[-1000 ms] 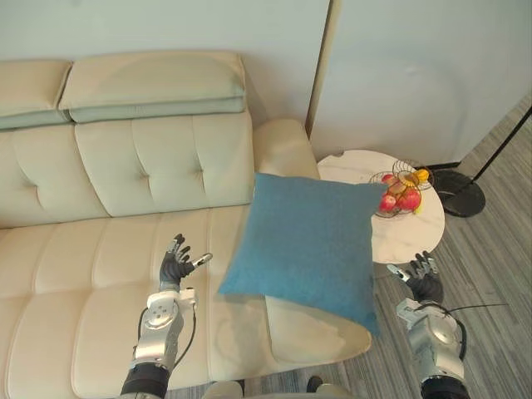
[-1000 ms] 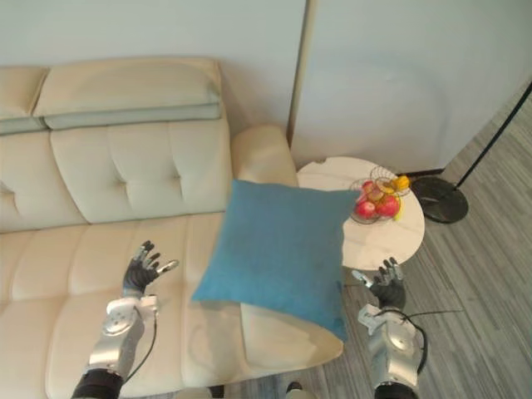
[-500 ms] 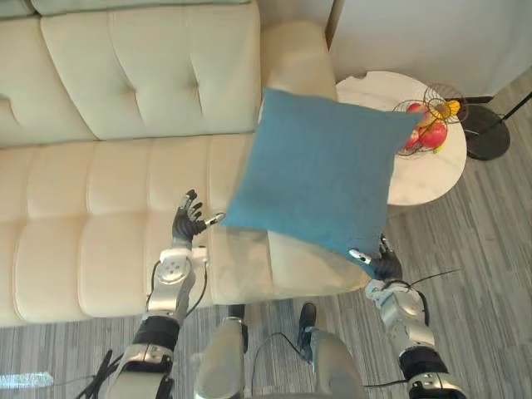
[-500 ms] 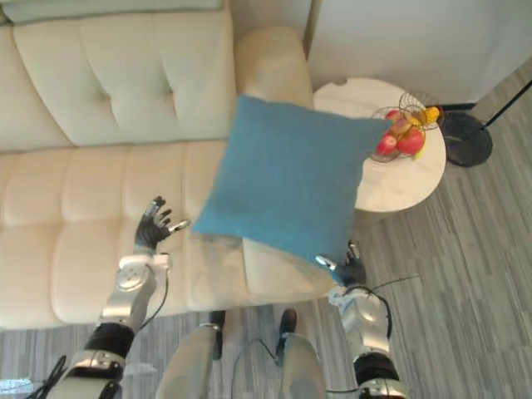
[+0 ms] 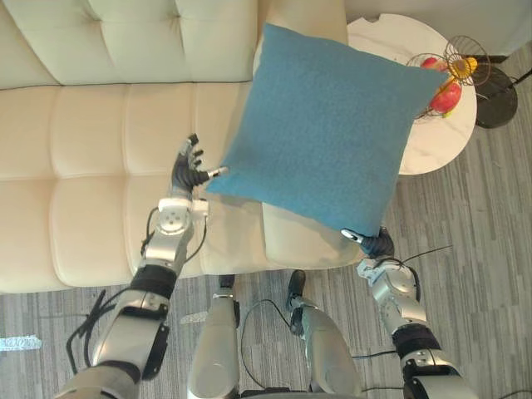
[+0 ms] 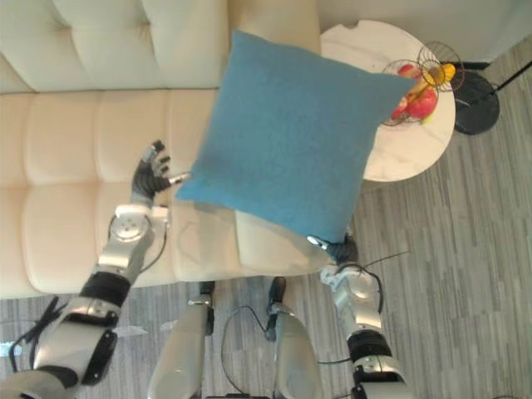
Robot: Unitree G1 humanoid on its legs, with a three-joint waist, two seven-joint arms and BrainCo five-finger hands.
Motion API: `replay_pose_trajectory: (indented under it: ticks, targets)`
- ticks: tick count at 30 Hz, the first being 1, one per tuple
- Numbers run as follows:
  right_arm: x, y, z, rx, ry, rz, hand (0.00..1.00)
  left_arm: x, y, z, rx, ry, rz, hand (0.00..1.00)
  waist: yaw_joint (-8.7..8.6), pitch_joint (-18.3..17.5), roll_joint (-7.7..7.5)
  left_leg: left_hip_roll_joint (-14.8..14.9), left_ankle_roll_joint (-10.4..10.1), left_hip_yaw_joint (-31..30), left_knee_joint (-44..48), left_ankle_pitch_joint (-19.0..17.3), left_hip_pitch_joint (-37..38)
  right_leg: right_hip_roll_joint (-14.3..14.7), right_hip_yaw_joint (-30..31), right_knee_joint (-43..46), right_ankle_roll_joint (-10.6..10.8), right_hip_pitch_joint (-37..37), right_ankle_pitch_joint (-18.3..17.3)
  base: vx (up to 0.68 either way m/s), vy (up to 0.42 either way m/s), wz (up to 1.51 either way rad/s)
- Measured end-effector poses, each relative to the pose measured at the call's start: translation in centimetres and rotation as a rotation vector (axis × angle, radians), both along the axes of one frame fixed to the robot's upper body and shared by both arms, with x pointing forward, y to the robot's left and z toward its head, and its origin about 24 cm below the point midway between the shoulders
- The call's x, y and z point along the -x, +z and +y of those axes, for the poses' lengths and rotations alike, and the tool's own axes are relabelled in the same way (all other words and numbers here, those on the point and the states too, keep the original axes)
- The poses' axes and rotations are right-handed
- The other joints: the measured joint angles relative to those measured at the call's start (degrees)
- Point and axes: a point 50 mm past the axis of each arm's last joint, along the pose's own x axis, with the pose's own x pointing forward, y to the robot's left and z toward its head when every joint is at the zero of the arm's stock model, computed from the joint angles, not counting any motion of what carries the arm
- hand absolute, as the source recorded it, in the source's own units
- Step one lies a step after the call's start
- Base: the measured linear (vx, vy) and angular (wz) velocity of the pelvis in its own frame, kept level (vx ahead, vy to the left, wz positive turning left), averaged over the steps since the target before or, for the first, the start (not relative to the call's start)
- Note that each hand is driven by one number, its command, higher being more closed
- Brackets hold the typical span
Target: Pick up cushions and gather them together orderly.
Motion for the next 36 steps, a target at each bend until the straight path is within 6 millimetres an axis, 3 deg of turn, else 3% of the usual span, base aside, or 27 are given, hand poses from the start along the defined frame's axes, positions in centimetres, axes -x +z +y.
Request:
replay_pose_trajectory:
  ticks: [1,5,11,18,25,30,36]
  targets:
    - [-0.3,0.4,0.0,0.003,0.003,-0.013,0.0,-0.3,1.5,0.1,-0.006,0.0,-0.041,0.0,-0.21,0.07,0.03,0.09,0.0,0.03,0.06,0.0,-0.36,0.14,0.13,-0.29,-0.08,-0.2,0.23,0.01,0.005,-0.04]
    - [-0.9,1.4,-0.2,0.023,0.01,-0.048,0.0,-0.6,3.1,0.4,-0.01,0.005,-0.077,0.0,-0.44,0.16,0.02,0.1,0.01,0.07,0.03,0.0,-0.45,0.44,0.3,-1.06,-0.28,-0.09,0.75,0.01,0.011,-0.03]
    - [-1.5,2.9,-0.2,0.039,0.019,-0.107,0.0,-0.6,3.0,1.3,-0.024,0.028,-0.069,0.0,-0.82,1.78,-0.22,0.46,0.01,0.35,0.03,-0.02,-0.78,0.97,0.97,-2.11,-0.46,-0.23,1.49,-0.01,0.003,-0.04]
    - [-1.5,5.8,-0.4,0.085,0.054,-0.234,0.0,-0.9,4.3,1.7,-0.036,0.042,-0.095,0.0,-1.94,3.03,-0.55,0.54,0.02,0.81,0.43,-0.01,-1.51,1.15,1.61,-2.77,-0.42,-0.95,2.48,0.01,0.01,-0.06]
    - [0.2,7.2,-1.2,0.073,0.07,-0.341,0.0,-1.0,4.3,2.3,-0.021,0.067,-0.085,0.0,-2.42,3.12,-0.73,0.61,0.09,1.35,0.65,-0.18,-1.68,1.28,2.52,-3.08,-0.32,-1.24,2.67,0.0,0.007,-0.05]
    - [2.5,8.7,-3.0,0.055,-0.002,-0.45,0.0,-1.0,4.5,2.4,-0.014,0.071,-0.091,0.0,-2.61,3.35,-1.21,1.0,0.29,2.08,2.54,-1.32,-1.81,1.54,3.17,-2.71,-0.31,-1.1,2.66,0.0,0.012,-0.08]
    - [4.0,8.2,-4.2,0.04,-0.072,-0.455,0.0,-1.1,4.4,2.2,0.009,0.071,-0.092,0.0,-2.94,3.43,-1.37,1.2,0.24,2.67,2.64,-1.36,-1.29,1.61,3.68,-2.08,-0.28,-1.15,2.61,-0.01,-0.002,-0.04]
